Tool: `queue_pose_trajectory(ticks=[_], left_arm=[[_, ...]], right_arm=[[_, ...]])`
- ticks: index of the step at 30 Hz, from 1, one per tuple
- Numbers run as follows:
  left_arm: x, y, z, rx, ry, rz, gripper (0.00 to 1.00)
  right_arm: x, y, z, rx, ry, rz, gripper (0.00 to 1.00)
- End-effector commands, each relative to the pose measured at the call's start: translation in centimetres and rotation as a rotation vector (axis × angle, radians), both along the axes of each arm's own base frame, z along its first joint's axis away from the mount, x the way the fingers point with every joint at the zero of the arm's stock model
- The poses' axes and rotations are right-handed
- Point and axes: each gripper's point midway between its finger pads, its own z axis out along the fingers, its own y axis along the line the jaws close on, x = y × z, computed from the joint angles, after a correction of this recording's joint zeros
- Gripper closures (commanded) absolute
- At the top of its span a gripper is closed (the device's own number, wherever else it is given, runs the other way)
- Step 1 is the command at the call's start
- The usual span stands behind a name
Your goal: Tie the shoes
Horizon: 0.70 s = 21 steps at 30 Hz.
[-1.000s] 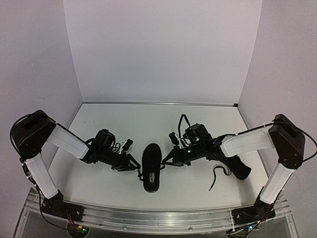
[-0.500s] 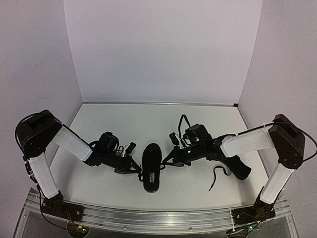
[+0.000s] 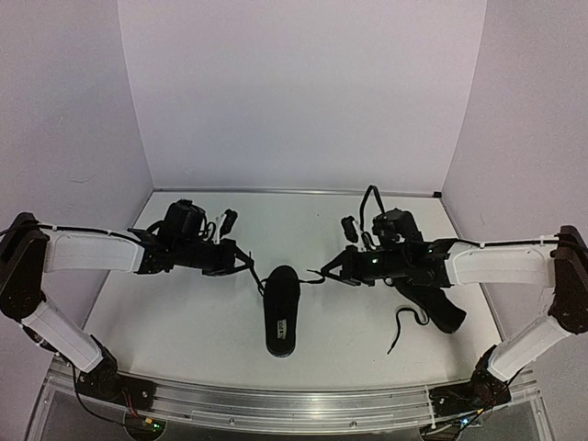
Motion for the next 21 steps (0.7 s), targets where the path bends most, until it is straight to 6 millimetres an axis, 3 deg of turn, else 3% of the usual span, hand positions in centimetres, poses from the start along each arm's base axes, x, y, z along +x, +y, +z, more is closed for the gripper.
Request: queue_pose_trajectory(ticks=[1,11,21], left_arm=[[1.9,3.4,1.3,0.124,-0.042,0.132,1.00],[1.9,7.5,0.2,0.185,-0.026,0.297,1.00],[1.5,14.9,-1.7,0.293,0.019,0.557,1.00]], right_arm=[[1.7,-3.7,-0.2,-0.112,-0.039,-0.143,1.00],[-0.2,-10.2,-2.8,-0.219,0.004,-0.346,1.00],[-1.6,-12.4,-4.9,-0.253,0.044,-0.399,1.00]])
